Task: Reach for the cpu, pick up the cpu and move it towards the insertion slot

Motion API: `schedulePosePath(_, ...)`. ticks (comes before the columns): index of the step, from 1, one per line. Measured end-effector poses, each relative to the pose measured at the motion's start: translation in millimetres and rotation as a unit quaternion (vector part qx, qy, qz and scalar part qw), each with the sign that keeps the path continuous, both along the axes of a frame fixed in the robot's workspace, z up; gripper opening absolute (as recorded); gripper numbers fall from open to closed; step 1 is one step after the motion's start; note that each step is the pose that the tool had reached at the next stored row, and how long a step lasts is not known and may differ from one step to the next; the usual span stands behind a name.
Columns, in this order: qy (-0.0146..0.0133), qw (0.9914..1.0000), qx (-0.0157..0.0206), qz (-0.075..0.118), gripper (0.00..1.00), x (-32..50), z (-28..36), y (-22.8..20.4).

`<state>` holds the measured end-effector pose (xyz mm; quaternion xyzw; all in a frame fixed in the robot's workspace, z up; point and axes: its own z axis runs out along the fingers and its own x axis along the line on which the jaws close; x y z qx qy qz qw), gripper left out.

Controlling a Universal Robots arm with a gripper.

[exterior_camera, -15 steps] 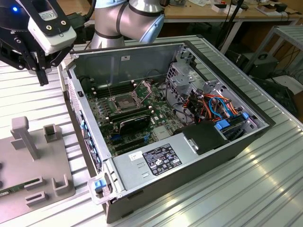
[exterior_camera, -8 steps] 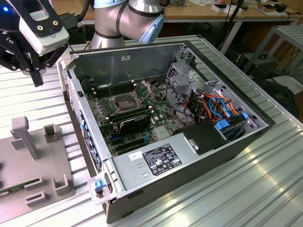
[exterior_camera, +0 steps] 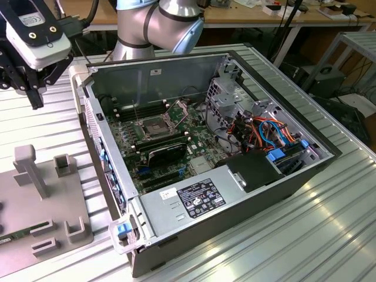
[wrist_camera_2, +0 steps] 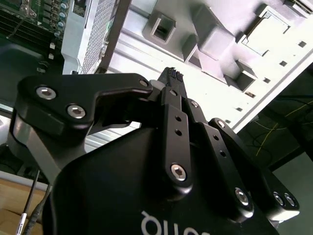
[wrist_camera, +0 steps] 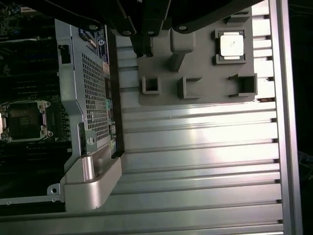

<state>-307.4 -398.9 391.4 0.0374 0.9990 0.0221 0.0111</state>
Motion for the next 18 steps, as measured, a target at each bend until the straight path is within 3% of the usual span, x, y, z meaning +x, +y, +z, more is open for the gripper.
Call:
schedulePosePath(12, 0.0001, 1.0, 0.0, 0.0, 0.11, -27.0, -0.2, -0.6)
schedulePosePath(18, 0.0, 1.0, 0.0, 0.0, 0.11, -45.2, -0.6, -5.4)
